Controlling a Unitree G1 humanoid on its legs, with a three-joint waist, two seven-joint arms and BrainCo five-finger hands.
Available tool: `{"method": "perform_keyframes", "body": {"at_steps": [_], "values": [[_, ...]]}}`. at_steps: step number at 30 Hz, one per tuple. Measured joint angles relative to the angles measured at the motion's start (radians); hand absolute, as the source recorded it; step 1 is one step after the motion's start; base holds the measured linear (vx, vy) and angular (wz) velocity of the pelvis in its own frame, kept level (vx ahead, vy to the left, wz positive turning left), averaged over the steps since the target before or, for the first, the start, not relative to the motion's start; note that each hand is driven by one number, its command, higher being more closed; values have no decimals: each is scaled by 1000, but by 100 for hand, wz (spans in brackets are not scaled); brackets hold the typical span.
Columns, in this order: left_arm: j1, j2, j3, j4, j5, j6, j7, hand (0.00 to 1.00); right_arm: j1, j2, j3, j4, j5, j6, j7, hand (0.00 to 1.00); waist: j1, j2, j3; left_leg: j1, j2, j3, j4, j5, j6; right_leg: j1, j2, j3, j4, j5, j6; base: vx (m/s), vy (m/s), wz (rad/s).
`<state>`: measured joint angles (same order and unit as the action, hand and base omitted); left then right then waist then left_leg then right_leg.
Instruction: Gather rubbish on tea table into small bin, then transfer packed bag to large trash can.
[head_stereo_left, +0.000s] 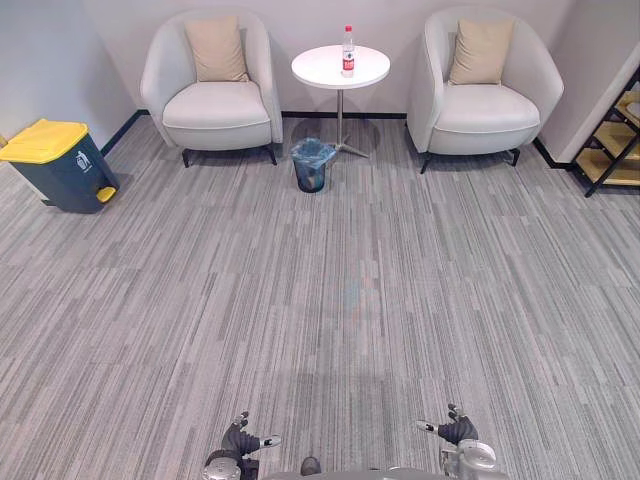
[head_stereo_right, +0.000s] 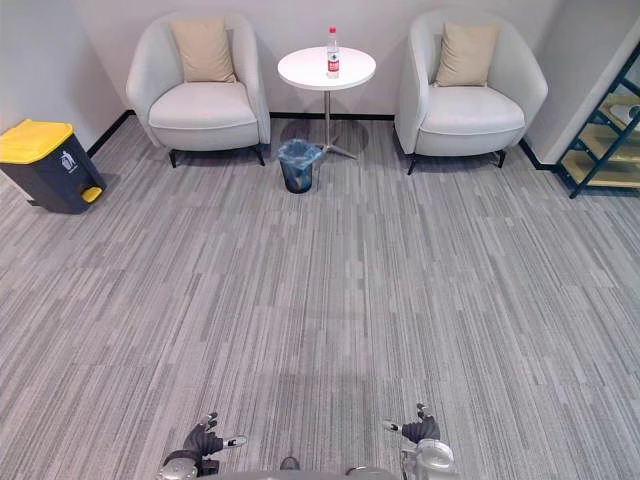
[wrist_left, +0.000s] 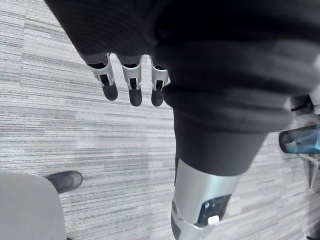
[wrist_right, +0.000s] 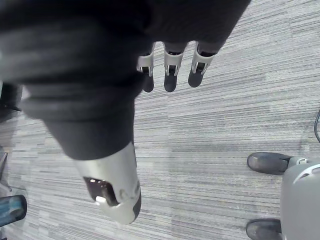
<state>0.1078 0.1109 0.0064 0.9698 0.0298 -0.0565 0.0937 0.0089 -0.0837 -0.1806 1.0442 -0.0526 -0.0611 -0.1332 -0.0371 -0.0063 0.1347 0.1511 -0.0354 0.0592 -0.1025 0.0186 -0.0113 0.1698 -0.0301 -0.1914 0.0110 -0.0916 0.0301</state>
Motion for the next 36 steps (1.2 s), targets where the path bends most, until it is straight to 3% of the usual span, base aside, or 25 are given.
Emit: {"method": "perform_keyframes", "body": {"at_steps": [7, 25, 36], "values": [[-4, 0, 1, 0, 1, -7, 1, 0, 0, 1, 3, 1, -19, 0, -3, 0, 0, -12, 7, -2, -1, -3, 0, 0, 0, 2, 1, -5, -15, 2, -4, 4, -10, 0], [-11, -2, -15, 3, 2, -7, 6, 0, 0, 1, 3, 1, -19, 0, -21, 0, -1, -8, 13, -1, 0, 17, -1, -2, 0, 15, 4, 3, -33, 5, -7, -17, -23, -1], [-11, -2, -16, -18, 2, -7, 18, 0, -5, 0, -4, -10, -19, 2, -39, 0, 4, -2, 16, -30, 6, 70, 6, -38, 15, -27, 10, 57, -46, 5, -7, 19, -23, -14]]}}
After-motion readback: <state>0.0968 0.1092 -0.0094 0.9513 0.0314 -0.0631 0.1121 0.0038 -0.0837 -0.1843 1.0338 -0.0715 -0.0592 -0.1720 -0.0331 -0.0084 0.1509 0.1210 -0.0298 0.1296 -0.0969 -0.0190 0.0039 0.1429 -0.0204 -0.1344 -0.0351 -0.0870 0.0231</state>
